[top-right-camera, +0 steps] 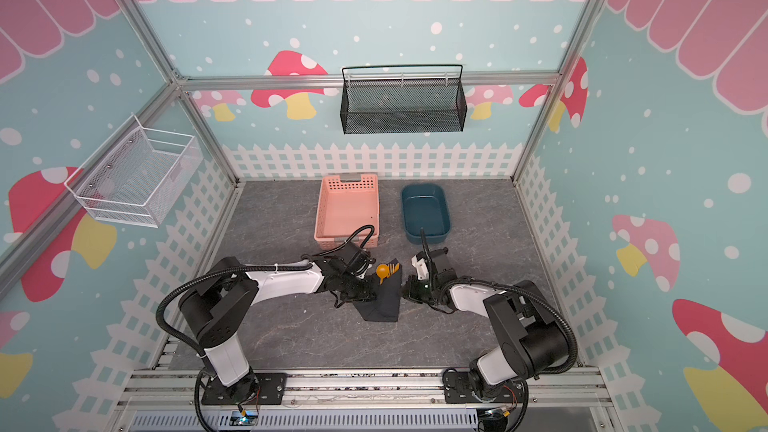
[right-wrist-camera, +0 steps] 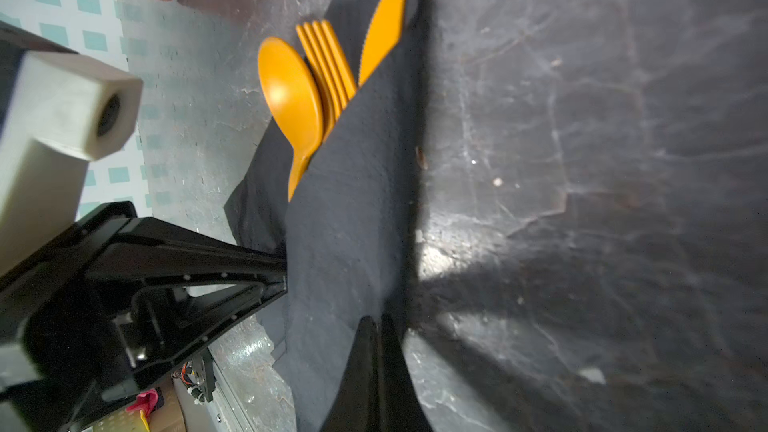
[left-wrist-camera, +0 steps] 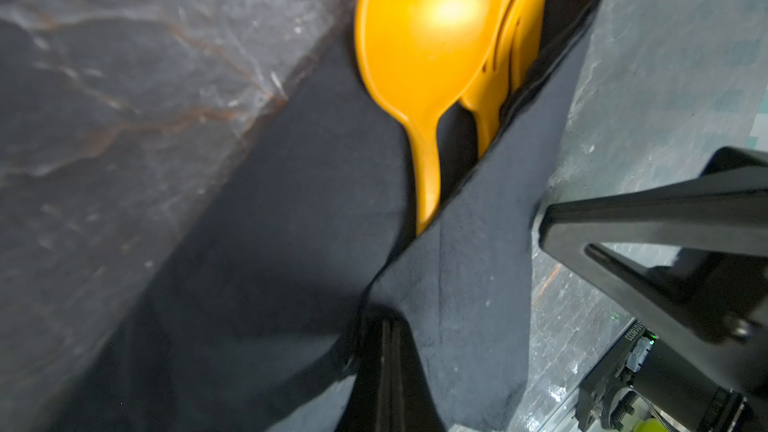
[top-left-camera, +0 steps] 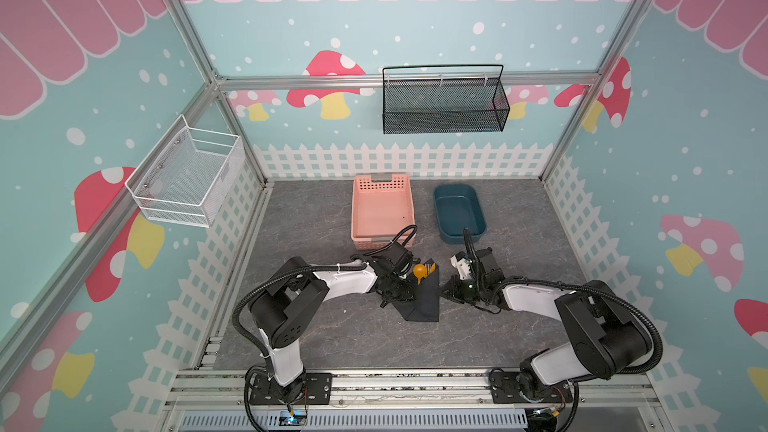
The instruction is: Place the utensils on the paper napkin and roll it up
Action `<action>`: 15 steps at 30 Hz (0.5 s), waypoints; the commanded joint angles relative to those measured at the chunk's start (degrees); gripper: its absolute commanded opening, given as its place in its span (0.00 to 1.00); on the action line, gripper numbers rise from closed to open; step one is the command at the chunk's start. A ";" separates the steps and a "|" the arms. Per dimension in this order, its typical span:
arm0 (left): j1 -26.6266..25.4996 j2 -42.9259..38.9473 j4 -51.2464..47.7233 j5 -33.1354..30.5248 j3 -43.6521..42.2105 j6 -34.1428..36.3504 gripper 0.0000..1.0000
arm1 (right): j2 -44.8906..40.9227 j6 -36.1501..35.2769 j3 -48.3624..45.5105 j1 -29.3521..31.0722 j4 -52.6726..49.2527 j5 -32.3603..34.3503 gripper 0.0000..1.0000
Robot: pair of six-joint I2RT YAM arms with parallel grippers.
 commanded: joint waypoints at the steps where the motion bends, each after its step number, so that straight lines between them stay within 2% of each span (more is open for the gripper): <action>1: 0.35 1.53 -1.98 -1.97 -1.71 0.91 0.02 | 0.91 -1.73 2.60 -0.63 -0.50 -0.61 0.01; 13: 0.35 1.18 -2.01 -1.98 -1.81 0.89 0.02 | 9.45 -5.07 3.41 -3.45 1.82 -1.75 0.01; 15: 0.35 1.09 -2.00 -2.00 -1.93 0.96 0.02 | 8.81 -5.08 2.93 -4.03 1.08 -0.86 0.01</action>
